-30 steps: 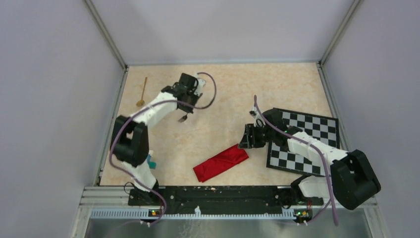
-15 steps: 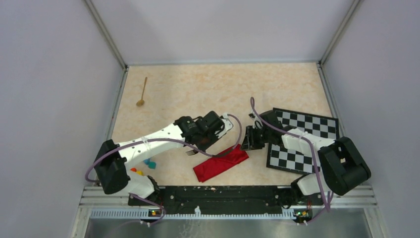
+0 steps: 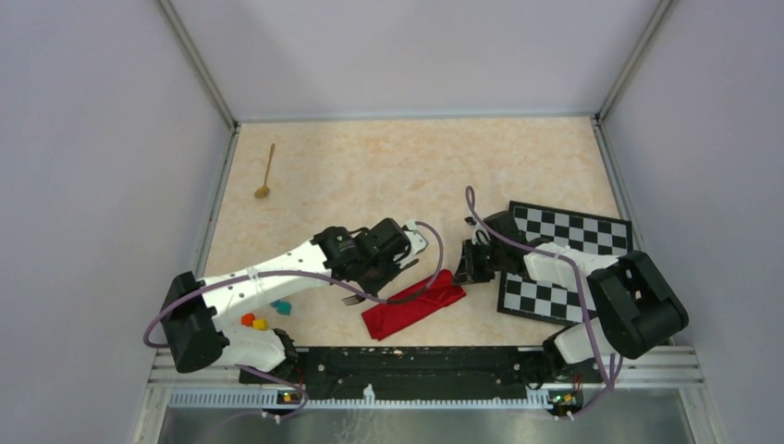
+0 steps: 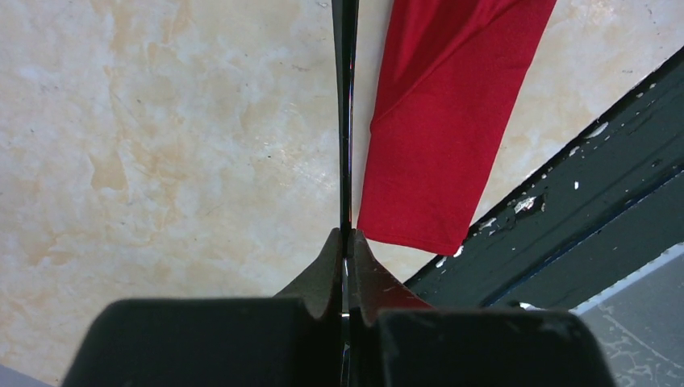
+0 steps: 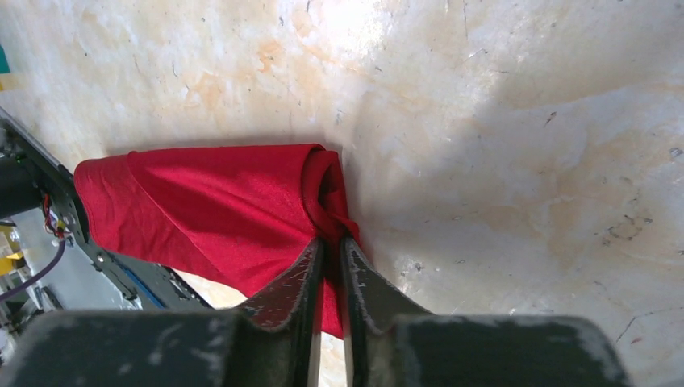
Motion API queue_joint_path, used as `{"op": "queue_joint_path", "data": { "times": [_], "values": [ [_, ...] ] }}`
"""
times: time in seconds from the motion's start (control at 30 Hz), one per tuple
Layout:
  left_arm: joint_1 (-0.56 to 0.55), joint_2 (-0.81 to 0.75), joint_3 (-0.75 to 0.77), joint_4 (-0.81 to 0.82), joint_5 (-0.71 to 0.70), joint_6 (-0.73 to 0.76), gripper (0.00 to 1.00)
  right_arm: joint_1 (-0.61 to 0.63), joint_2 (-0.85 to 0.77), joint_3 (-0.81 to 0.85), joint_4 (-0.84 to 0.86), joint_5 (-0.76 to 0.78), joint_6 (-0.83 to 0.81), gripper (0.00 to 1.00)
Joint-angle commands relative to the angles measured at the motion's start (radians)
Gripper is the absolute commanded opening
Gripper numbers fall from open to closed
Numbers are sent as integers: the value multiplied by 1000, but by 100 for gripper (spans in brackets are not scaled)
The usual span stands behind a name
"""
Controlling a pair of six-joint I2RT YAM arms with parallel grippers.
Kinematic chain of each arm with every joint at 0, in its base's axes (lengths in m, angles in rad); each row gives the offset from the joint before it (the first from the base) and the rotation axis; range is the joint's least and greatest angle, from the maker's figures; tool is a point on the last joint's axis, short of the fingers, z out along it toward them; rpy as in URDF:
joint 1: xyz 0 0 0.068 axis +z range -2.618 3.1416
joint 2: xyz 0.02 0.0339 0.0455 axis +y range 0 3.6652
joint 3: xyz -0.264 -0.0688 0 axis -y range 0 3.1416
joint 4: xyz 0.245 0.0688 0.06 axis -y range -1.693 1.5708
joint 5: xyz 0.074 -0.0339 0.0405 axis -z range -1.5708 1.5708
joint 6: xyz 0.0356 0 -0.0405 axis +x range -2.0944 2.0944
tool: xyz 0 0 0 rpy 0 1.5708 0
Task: Fold the napkin into a case and place the utensils inside
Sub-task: Move the smaller rectangle folded napkin to the center of the board.
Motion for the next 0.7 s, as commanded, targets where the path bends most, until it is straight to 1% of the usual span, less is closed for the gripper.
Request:
{"op": "queue_joint_path", "data": {
  "times": [0.0,0.13,0.27,0.3,0.4,0.47,0.6,0.67],
  "values": [
    [-3,-23,-20,54,57,-4,0,-10,-1,-6,21,35,2,8],
    [-10,8,-25,74,95,11,0,-20,-42,-4,-16,126,9,6],
    [-15,18,-46,106,105,31,0,-56,-69,-2,-35,154,9,6],
    [-19,17,-50,113,128,33,0,-69,-70,-1,-40,163,5,6],
    [-39,11,-63,130,155,46,0,-120,-67,-7,-45,155,-7,6],
    [-56,11,-73,131,149,58,0,-145,-66,-3,-47,143,-20,6],
    [-61,43,-87,141,129,75,0,-153,-70,8,-50,128,-43,5],
    [-61,67,-92,147,101,109,0,-153,-68,5,-43,110,-51,5]
  ]
}}
